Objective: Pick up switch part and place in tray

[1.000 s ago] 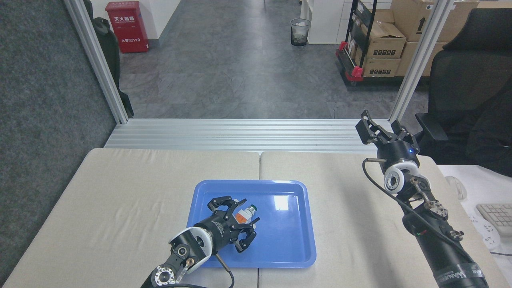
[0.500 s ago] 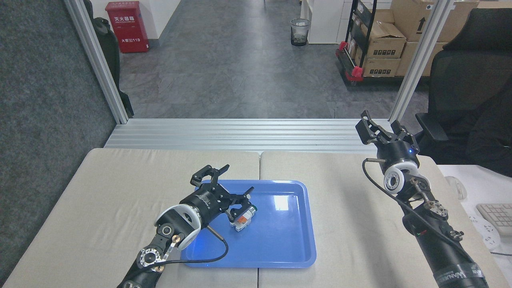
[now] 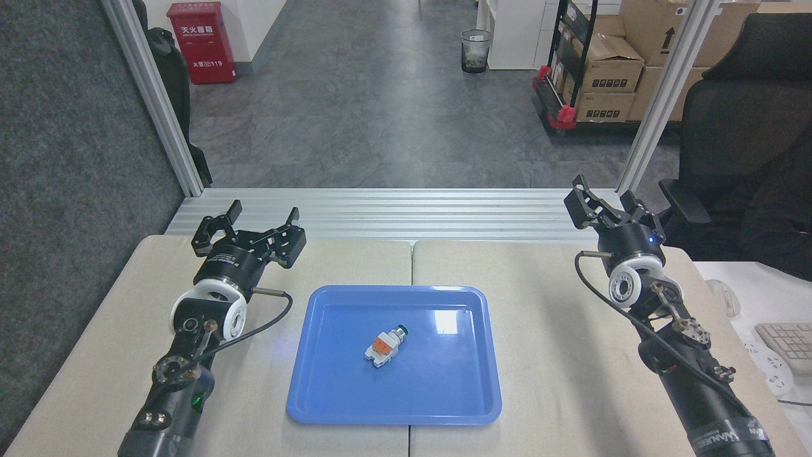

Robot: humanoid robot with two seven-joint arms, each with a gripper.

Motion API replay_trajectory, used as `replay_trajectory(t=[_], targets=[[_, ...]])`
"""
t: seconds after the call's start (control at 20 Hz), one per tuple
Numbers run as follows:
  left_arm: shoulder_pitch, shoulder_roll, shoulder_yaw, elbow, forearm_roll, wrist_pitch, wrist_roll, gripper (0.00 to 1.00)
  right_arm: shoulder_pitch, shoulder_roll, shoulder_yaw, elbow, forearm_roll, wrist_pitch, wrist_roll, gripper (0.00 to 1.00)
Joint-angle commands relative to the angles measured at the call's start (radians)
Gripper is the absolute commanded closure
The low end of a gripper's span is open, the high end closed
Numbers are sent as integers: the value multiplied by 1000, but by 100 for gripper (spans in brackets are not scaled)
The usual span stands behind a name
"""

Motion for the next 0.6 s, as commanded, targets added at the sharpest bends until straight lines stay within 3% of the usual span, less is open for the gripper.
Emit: replay_trajectory(t=[0.0, 0.55], targets=[[17, 40, 200, 56, 34, 45, 18, 2, 1, 0, 0, 0, 0, 0, 0, 1], [20, 31, 195, 50, 36, 33, 17, 0, 1, 0, 0, 0, 0, 0, 1, 1]])
